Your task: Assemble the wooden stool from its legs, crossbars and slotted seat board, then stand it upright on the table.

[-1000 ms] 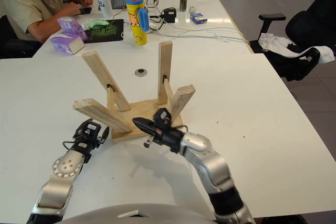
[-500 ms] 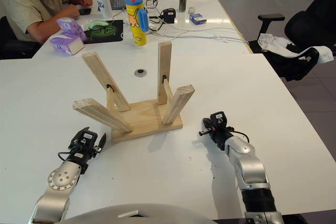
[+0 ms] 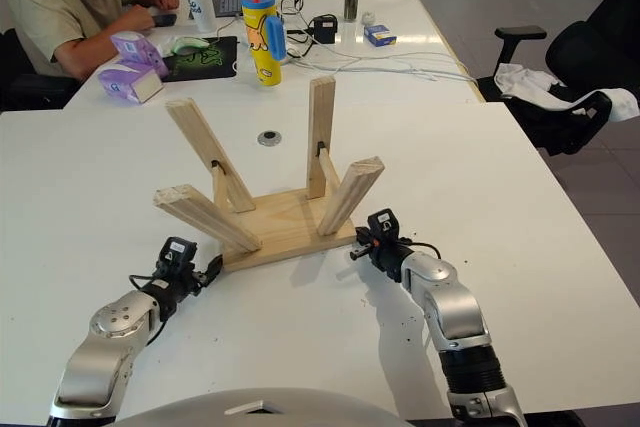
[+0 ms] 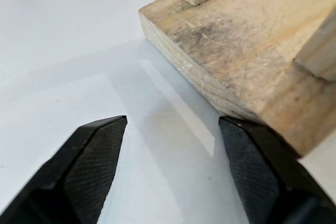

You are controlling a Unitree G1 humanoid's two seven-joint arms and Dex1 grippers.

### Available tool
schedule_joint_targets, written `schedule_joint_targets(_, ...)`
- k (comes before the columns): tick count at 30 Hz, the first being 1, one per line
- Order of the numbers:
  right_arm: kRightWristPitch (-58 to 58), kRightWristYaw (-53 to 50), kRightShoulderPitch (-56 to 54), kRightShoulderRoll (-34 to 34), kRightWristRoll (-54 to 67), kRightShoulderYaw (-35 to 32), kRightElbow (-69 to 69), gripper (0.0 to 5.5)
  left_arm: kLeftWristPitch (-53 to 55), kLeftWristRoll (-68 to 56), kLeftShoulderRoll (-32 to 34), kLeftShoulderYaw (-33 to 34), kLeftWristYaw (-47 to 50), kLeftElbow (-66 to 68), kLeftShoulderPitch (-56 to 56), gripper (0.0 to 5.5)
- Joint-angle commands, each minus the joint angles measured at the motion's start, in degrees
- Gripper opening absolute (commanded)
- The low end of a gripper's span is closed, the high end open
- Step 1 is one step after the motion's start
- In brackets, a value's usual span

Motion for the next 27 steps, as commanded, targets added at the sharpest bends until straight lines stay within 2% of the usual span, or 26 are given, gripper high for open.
schedule_joint_targets(1,7.13,3.24,-4.68,4.25,9.40,1.09,-10.14,0.02,3.46,-12.40,-4.22,-1.64,-5.28,-9.92,-10.25,3.30)
schedule_joint_targets(6,13.48,1.71,-8.97,5.73,12.91,-3.22,-14.71,0.02,7.31,-15.81,-3.16,-0.50,-6.59,-12.17,-12.42,3.30)
schedule_joint_targets(14,17.88,0.19,-13.44,5.80,15.18,-8.99,-16.55,0.02,6.41,-14.73,0.07,-1.97,-7.44,-11.89,-8.88,3.30)
schedule_joint_targets(17,16.86,-0.39,-13.51,4.61,12.78,-8.52,-14.56,0.02,6.03,-15.26,-0.40,-1.27,-6.67,-11.89,-9.35,3.30)
schedule_joint_targets(20,14.51,-3.70,-14.85,5.18,10.54,-11.32,-10.28,0.02,6.26,-15.95,-0.16,-1.00,-6.45,-11.22,-10.38,3.30)
schedule_joint_targets(27,11.07,-6.15,-15.65,4.11,8.19,-11.97,-5.79,0.02,4.33,-15.32,2.81,-0.65,-7.03,-9.76,-9.35,3.30)
